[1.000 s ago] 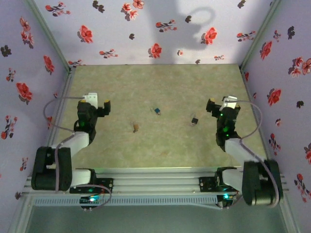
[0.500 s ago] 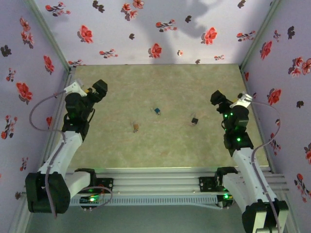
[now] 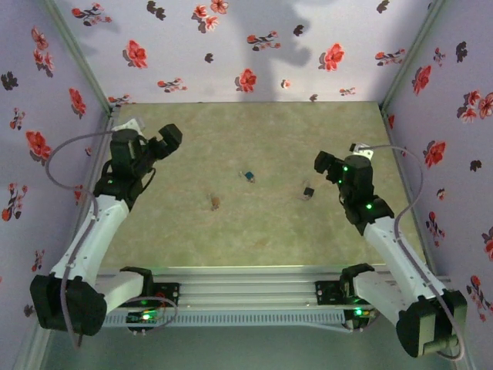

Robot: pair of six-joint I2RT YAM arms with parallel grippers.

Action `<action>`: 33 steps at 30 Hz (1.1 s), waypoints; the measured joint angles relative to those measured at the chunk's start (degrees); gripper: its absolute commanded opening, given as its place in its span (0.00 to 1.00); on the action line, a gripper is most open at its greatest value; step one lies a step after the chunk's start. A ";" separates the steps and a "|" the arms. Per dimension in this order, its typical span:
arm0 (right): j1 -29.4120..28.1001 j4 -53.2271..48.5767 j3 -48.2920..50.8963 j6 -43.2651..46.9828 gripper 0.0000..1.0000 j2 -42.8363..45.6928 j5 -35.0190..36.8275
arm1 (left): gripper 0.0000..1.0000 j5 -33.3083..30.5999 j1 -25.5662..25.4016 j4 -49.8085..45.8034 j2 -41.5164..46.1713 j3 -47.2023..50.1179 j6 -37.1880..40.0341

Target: Lock with the key

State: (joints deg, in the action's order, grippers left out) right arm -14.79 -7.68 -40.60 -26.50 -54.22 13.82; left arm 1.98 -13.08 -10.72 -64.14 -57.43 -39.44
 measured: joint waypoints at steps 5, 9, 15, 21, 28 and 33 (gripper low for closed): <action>-0.61 -5.42 -2.40 0.81 0.99 -3.48 2.23 | 1.00 -4.07 -5.60 -12.92 -5.22 -8.63 5.16; -0.87 -8.70 -4.28 1.05 0.99 -5.79 4.11 | 1.00 -6.32 -7.08 -18.58 -6.03 -9.09 8.04; -1.22 -12.90 -7.04 1.22 0.99 -11.76 4.46 | 1.00 -7.39 -7.08 -21.51 -6.23 -8.02 9.84; -2.43 -16.98 -9.11 0.96 0.99 -18.12 3.89 | 1.00 -7.34 -7.08 -21.75 -6.47 -8.02 9.90; -4.96 -18.51 -9.07 -1.92 0.94 -19.80 3.04 | 1.00 -7.32 -7.08 -22.45 -6.47 -8.02 9.86; -7.48 -18.53 -9.05 -4.94 0.90 -22.64 2.91 | 1.00 -7.30 -7.08 -22.86 -6.47 -8.02 9.86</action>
State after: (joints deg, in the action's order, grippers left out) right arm -22.26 -26.22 -49.65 -31.44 -76.86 16.73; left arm -5.32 -20.16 -33.58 -70.61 -65.45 -29.58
